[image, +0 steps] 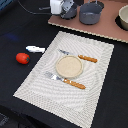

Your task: Place the pan onto the stove and place the fish and sausage into the pan.

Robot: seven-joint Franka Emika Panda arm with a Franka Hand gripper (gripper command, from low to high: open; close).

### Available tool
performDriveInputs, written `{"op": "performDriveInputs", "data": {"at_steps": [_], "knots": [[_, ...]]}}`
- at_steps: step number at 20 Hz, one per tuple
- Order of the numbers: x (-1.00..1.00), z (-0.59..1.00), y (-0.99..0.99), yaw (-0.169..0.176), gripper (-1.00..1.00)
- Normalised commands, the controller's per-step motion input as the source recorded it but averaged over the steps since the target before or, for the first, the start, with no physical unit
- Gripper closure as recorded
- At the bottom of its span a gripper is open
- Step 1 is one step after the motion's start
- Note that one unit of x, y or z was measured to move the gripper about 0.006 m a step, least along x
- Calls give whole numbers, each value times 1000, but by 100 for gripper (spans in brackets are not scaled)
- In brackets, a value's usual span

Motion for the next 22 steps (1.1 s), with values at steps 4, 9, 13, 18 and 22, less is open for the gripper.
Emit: {"op": "performDriveInputs", "data": {"at_steps": [4, 9, 13, 18, 22], "knots": [[221, 888, -122, -24, -100], [114, 922, -750, 0, -100], [2, 631, -911, 0, -100], [0, 293, -989, 0, -100], [0, -69, -1000, 0, -100]]}}
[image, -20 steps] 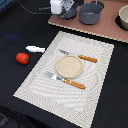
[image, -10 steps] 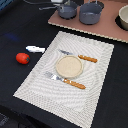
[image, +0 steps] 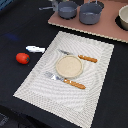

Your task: Place the pan onto the stove and place the fish and sausage into the pan.

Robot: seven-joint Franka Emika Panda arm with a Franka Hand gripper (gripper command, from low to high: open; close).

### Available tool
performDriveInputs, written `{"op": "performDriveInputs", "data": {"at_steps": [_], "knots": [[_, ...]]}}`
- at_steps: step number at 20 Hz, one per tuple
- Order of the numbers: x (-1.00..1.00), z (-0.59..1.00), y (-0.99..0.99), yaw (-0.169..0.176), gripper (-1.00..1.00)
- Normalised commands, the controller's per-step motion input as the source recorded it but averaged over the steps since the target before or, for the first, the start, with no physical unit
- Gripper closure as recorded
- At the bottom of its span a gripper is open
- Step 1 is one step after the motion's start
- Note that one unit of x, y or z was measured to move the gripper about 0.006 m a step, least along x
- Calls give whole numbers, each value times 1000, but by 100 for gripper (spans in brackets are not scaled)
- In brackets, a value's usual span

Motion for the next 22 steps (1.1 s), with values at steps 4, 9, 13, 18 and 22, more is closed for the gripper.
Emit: {"op": "performDriveInputs", "data": {"at_steps": [4, 9, 13, 18, 22], "knots": [[-19, -354, -993, 16, -100], [-140, -571, -817, 38, -100], [-316, -589, -287, 57, -100], [-354, -579, -134, 55, -100], [-346, -544, -252, 43, -100]]}}
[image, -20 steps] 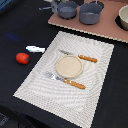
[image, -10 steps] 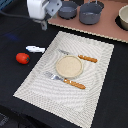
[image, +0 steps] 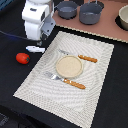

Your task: Place the pan onto the stove and place the fish and sausage into the pan.

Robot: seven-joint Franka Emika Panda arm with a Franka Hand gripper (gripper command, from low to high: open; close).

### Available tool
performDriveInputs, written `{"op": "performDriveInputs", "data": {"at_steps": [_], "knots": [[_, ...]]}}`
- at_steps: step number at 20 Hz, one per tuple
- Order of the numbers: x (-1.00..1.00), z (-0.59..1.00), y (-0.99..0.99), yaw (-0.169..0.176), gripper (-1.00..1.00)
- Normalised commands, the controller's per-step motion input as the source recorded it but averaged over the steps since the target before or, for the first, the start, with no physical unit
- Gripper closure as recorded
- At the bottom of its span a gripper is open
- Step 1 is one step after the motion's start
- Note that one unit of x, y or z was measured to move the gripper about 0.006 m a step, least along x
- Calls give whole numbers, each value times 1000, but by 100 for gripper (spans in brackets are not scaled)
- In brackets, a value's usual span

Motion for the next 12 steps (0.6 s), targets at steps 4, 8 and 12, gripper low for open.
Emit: {"op": "performDriveInputs", "data": {"at_steps": [4, 8, 12], "knots": [[-369, -521, -208, 36, -100], [-546, -429, -26, 43, -100], [-532, -320, 155, 54, -100]]}}
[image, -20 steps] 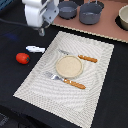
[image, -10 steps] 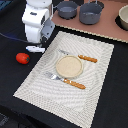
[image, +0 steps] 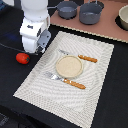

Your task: Place the pan onto the stove and place the fish and sausage into the pan.

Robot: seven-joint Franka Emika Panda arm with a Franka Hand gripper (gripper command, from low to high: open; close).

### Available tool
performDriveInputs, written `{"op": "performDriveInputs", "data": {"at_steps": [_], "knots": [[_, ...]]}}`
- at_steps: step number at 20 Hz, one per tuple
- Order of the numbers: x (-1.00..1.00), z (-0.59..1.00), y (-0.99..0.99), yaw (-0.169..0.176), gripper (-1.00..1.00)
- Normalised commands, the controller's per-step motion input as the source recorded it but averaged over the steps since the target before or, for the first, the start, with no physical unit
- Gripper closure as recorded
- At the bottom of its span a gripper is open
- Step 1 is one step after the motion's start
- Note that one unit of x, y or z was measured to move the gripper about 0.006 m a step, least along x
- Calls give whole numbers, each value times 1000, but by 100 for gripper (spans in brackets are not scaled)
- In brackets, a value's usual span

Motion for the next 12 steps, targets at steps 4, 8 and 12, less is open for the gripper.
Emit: {"op": "performDriveInputs", "data": {"at_steps": [4, 8, 12], "knots": [[-519, -351, 76, 54, -100], [-471, -442, 0, 52, -100], [-407, -417, 0, 51, -100]]}}
